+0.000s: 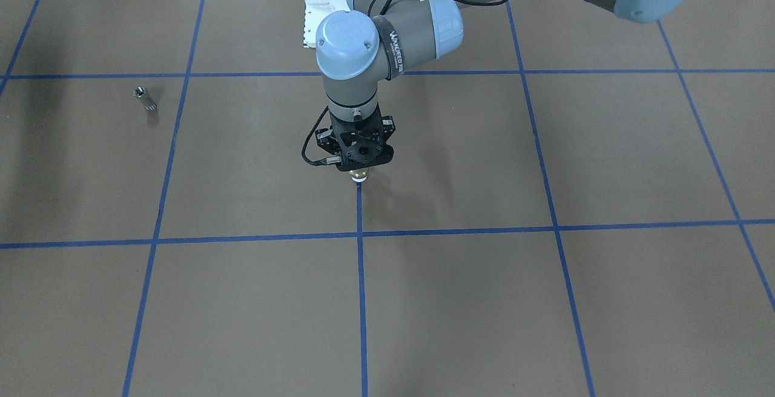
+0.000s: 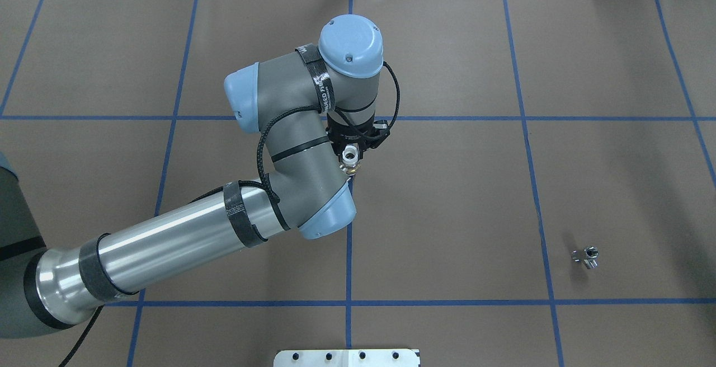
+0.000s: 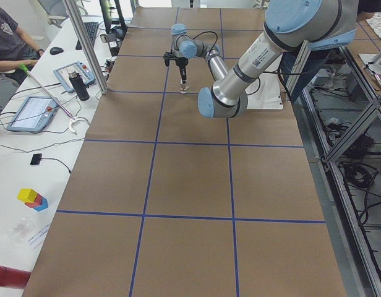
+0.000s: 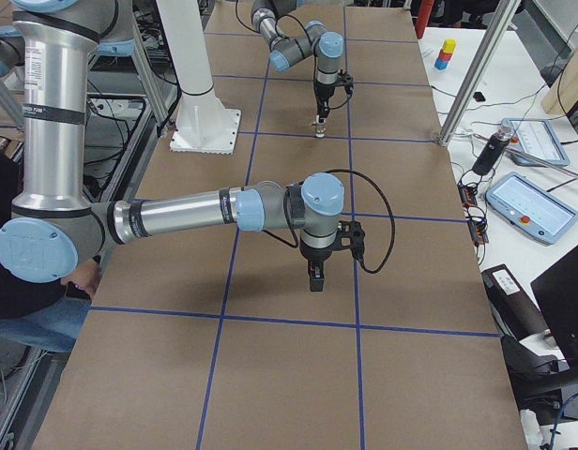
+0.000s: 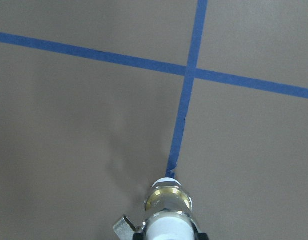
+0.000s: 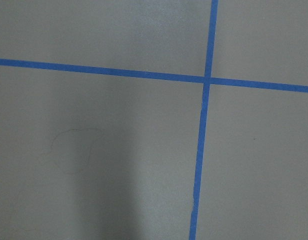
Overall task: Assemble PPR valve and pipe with both arms
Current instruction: 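Lower the valve upright onto the table center and open the left gripper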
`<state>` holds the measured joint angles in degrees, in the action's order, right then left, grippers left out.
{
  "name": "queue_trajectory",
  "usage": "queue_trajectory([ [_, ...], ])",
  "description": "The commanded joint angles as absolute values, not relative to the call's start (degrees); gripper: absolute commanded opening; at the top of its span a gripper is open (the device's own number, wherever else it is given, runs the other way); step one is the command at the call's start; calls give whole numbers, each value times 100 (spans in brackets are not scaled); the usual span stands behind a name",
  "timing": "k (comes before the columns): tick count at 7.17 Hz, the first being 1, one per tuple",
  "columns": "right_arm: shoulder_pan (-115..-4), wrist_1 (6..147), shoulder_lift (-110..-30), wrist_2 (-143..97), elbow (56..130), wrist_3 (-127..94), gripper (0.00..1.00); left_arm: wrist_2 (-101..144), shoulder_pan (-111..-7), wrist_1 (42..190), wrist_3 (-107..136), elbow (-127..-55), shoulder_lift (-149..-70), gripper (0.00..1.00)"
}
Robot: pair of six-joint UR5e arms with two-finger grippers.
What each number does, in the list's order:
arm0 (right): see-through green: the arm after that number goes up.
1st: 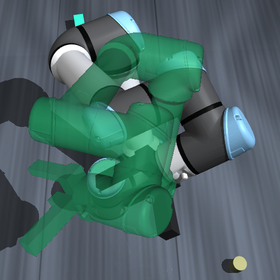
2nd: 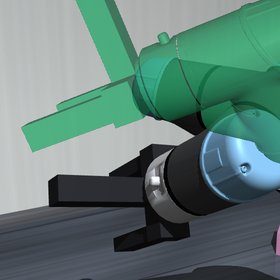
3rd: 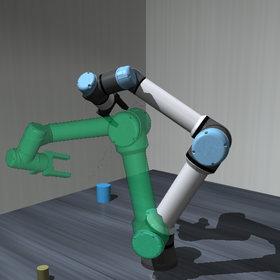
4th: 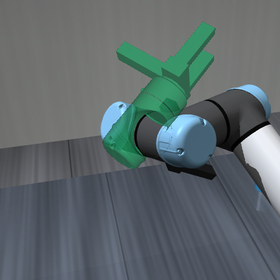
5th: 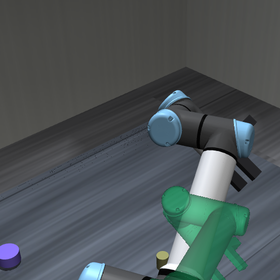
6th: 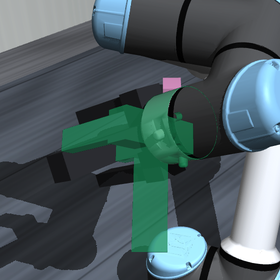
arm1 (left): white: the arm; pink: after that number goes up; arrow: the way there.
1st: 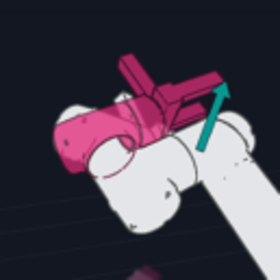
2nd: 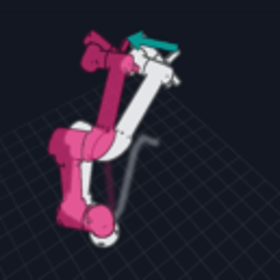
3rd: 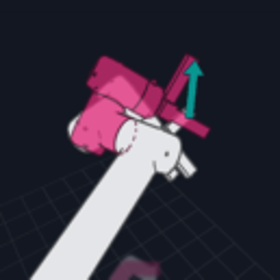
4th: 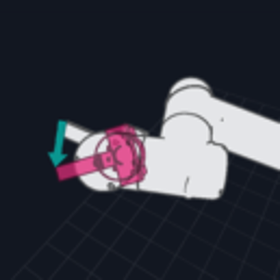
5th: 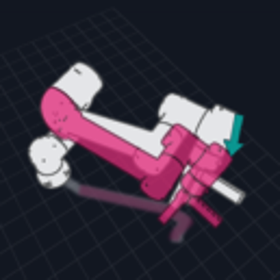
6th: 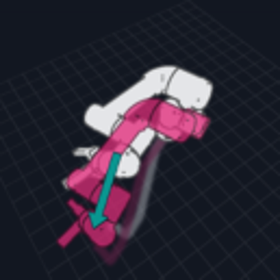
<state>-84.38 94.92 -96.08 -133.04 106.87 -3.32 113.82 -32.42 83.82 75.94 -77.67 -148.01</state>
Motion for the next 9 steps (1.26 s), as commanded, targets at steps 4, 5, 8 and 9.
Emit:
queue_trajectory([
  [4,-8438,9492,-9606,-13298,10688,-334,100,11373,-3199,8446,7594,-7734,-14783,29],
  [5,-8438,9492,-9606,-13298,10688,-334,100,11382,-3199,8446,7585,-7726,-14783,38],
  [8,-8438,9492,-9615,-13298,10688,-325,100,11364,-3199,8455,7541,-7726,-14766,100],
  [9,-8438,9492,-9615,-13307,10688,-334,100,11364,-3199,8446,7550,-7752,-14766,100],
])
